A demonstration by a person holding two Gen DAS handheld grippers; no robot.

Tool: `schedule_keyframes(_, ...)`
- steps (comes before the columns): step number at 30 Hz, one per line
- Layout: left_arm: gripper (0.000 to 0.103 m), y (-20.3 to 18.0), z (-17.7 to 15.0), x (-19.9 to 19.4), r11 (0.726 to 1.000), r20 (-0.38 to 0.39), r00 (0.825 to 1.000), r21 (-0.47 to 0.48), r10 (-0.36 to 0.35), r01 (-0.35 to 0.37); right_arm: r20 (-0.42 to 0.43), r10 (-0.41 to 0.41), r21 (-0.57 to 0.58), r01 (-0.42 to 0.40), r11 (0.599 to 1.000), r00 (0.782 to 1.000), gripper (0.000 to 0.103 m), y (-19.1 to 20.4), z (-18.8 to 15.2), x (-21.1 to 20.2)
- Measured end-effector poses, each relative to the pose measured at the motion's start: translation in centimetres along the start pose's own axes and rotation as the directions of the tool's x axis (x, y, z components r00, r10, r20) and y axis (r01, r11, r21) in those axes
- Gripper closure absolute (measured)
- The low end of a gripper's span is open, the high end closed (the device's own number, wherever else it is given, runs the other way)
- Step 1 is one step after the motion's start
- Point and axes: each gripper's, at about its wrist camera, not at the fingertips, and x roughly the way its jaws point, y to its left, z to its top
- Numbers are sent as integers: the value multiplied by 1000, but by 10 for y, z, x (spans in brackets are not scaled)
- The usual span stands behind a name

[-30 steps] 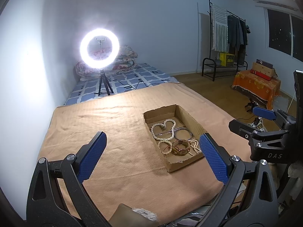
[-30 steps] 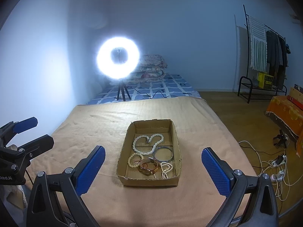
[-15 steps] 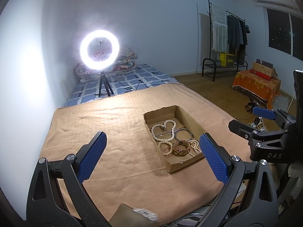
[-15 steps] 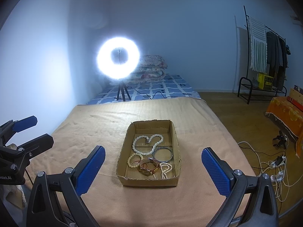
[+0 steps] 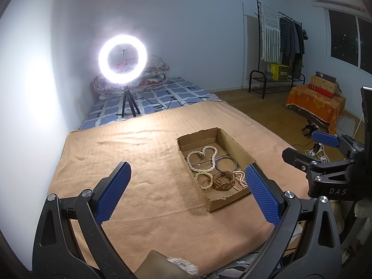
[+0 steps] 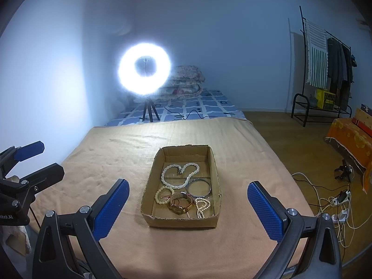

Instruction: Organize jewelry

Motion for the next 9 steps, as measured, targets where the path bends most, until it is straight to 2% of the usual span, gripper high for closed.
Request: schedule_keyframes(9, 3, 2, -7, 4, 1000, 24, 1000, 5, 15, -15, -11, -5, 5, 5, 1000, 1000, 0, -6, -1, 4)
